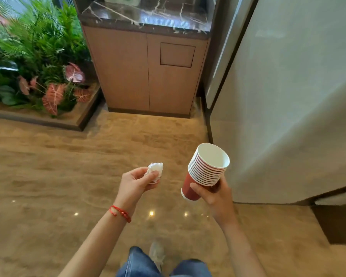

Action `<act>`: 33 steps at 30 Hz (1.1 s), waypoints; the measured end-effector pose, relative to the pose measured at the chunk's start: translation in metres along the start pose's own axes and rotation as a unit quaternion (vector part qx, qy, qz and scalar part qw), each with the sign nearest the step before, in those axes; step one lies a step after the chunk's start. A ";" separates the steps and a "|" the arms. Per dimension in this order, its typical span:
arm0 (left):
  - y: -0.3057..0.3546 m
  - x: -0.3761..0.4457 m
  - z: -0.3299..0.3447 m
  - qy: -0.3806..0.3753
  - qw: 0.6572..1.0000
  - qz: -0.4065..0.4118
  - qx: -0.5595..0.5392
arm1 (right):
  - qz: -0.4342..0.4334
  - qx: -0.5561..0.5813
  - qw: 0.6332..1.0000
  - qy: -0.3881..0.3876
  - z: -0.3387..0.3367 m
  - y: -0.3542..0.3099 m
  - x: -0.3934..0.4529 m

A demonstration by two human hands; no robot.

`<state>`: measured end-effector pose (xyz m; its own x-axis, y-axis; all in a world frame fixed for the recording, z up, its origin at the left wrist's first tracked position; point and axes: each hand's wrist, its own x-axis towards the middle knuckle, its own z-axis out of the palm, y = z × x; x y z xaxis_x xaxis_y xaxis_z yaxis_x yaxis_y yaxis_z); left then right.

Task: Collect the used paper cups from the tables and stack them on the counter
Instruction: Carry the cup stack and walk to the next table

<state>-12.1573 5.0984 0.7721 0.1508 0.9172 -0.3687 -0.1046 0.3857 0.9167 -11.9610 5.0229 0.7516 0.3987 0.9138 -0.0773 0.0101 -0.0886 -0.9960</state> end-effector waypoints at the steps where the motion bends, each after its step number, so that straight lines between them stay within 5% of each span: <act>1: 0.009 0.020 0.005 0.002 1.000 0.000 0.001 | 0.003 0.002 1.000 0.001 0.002 -0.003 0.021; 33: 0.238 0.672 0.151 -0.011 1.000 0.019 -0.017 | -0.018 -0.025 0.999 0.010 0.072 -0.061 0.732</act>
<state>-11.9331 5.7914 0.7663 0.1674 0.9288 -0.3305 -0.1437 0.3547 0.9239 -11.7361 5.7255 0.7529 0.4160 0.9084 -0.0409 0.0706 -0.0772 -0.9945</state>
